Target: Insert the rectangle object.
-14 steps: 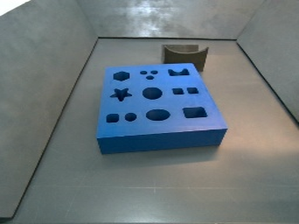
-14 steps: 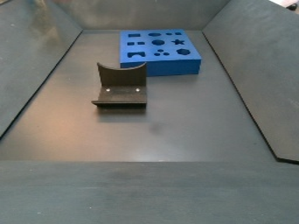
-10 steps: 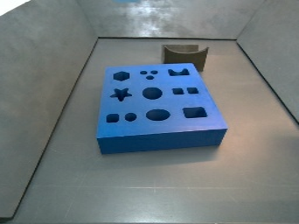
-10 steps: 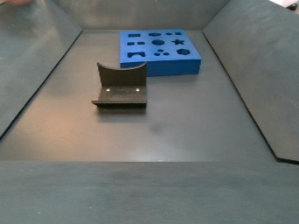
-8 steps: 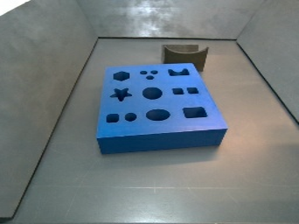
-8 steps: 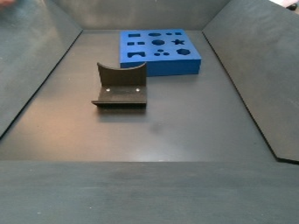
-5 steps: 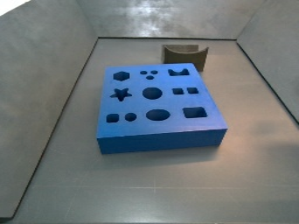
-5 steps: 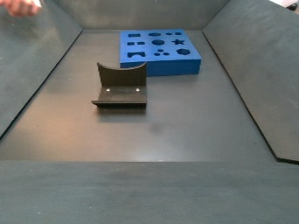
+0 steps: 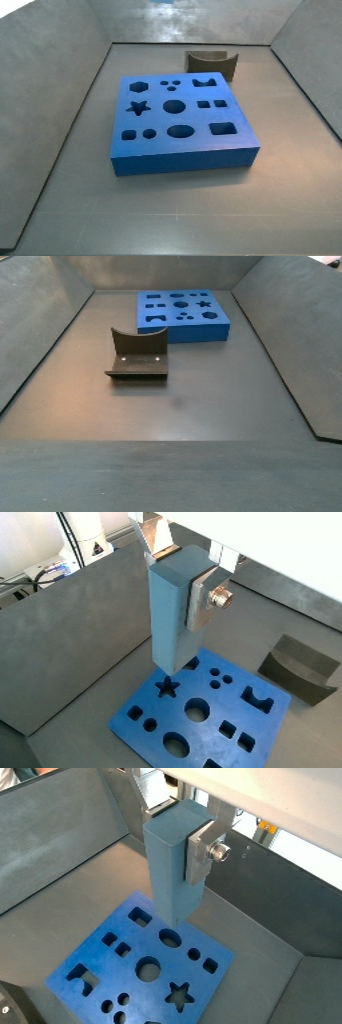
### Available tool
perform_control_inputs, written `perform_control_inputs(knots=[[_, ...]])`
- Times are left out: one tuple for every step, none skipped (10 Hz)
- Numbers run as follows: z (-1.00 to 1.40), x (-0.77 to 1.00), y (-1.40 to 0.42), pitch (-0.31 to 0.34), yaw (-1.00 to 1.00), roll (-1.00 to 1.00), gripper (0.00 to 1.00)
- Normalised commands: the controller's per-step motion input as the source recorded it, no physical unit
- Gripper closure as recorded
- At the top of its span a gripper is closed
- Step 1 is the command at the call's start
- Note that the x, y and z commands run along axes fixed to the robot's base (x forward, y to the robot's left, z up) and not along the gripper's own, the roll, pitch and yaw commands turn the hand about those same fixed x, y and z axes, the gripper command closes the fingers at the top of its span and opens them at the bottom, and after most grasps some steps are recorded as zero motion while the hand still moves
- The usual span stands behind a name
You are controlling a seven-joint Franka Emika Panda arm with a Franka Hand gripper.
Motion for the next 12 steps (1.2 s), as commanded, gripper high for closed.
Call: perform_control_inputs(knots=[[-0.09,0.45,-0.18,0.030,-0.42,0.01,1.00],[-0.23,0.31,-0.13,-0.009,-0.71,0.04,1.00],[-0.27,0.39,-0.15,-0.024,-0.65,0.04,1.00],[-0.27,0.36,-0.15,-0.019,-0.69,0.03,1.00],[-0.26,0.15,-0.11,-0.007,-0.87,0.03,1.00],[-0.31,0.00,-0.07,-0.009,-0.98,0.04,1.00],[-0.32,0.00,-0.04,-0.013,-1.00,0.05,1.00],[-0.32,0.00,-0.04,-0.021,-0.99,0.05,1.00],[-0.30,0.01,0.00,-0.037,-0.99,0.08,1.00],[-0.34,0.04,0.00,-0.070,-0.97,0.17,1.00],[-0.33,0.15,0.00,-0.080,-0.88,0.20,1.00],[-0.26,0.28,-0.07,-0.067,-0.77,0.18,1.00]])
